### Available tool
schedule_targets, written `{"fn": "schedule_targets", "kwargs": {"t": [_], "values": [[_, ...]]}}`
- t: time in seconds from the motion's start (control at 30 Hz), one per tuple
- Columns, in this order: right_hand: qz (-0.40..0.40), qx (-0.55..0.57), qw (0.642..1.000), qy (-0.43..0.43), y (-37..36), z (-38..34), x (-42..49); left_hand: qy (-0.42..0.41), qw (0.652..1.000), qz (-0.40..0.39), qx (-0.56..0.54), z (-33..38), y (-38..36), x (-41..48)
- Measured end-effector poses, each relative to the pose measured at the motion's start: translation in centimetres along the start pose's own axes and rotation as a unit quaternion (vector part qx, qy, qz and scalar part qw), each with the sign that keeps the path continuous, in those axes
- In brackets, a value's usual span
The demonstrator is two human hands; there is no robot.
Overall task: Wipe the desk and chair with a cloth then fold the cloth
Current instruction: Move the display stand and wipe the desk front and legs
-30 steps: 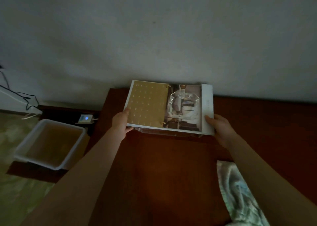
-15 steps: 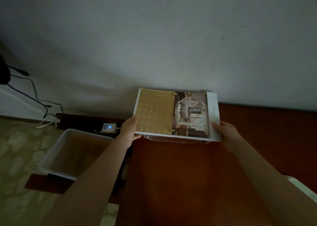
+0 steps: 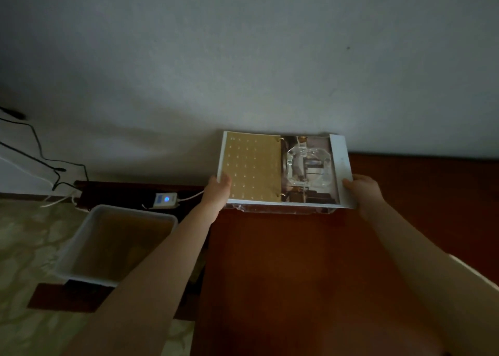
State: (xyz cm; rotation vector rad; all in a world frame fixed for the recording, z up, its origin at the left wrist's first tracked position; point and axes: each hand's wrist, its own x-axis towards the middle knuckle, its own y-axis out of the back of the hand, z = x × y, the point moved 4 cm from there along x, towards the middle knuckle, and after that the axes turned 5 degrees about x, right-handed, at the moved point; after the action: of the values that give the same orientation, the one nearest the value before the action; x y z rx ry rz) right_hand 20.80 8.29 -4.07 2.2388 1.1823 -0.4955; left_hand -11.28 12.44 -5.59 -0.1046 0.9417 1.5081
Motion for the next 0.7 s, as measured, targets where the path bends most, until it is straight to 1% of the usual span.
{"fn": "schedule_targets", "kwargs": {"t": [0.03, 0.07, 0.1, 0.13, 0.17, 0.2, 0.27, 0.3, 0.33, 0.37, 0.43, 0.5, 0.6, 0.7], "values": [[0.043, -0.028, 0.998, 0.041, 0.1, -0.4, -0.3, -0.03, 0.996, 0.058, 0.063, 0.4, 0.2, 0.0], [0.08, -0.051, 0.992, 0.085, 0.2, -1.1, -0.7, -0.076, 0.981, 0.133, 0.118, 1.2, 0.2, -0.2], [0.097, -0.062, 0.986, 0.124, 0.1, -1.9, -1.2, -0.129, 0.961, 0.187, 0.156, 2.4, -0.1, -0.7], [0.095, -0.069, 0.982, 0.149, -0.3, -2.8, -1.5, -0.176, 0.947, 0.206, 0.173, 3.7, -0.7, -1.4], [0.08, -0.068, 0.982, 0.158, -0.7, -3.5, -1.5, -0.213, 0.941, 0.193, 0.177, 4.9, -1.8, -1.9], [0.06, -0.062, 0.985, 0.148, -1.2, -4.0, -1.4, -0.226, 0.949, 0.15, 0.163, 6.1, -3.2, -2.3], [0.027, -0.043, 0.992, 0.112, -2.3, -4.7, -1.2, -0.178, 0.981, 0.035, 0.07, 7.8, -6.0, -3.0], [0.015, -0.042, 0.994, 0.1, -2.7, -4.9, -1.1, -0.145, 0.989, -0.008, 0.008, 8.6, -7.4, -3.3], [-0.001, -0.042, 0.995, 0.093, -3.1, -5.0, -0.9, -0.111, 0.992, -0.033, -0.041, 9.2, -8.6, -3.6], [-0.018, -0.041, 0.995, 0.087, -3.4, -4.8, -0.8, -0.082, 0.994, -0.042, -0.066, 9.6, -9.5, -3.7], [-0.054, -0.038, 0.994, 0.087, -4.5, -4.4, -0.7, -0.042, 0.996, -0.045, -0.07, 10.2, -10.8, -3.8], [-0.074, -0.02, 0.993, 0.087, -4.8, -4.0, -0.5, -0.028, 0.997, -0.036, -0.061, 10.4, -12.1, -3.9], [-0.098, 0.022, 0.992, 0.077, -3.8, -3.4, 0.3, -0.034, 0.997, 0.033, -0.065, 10.6, -13.5, -4.2], [-0.118, 0.046, 0.988, 0.084, -0.7, -3.0, 1.7, -0.062, 0.993, 0.095, -0.007, 11.8, -15.3, -5.2]]}}
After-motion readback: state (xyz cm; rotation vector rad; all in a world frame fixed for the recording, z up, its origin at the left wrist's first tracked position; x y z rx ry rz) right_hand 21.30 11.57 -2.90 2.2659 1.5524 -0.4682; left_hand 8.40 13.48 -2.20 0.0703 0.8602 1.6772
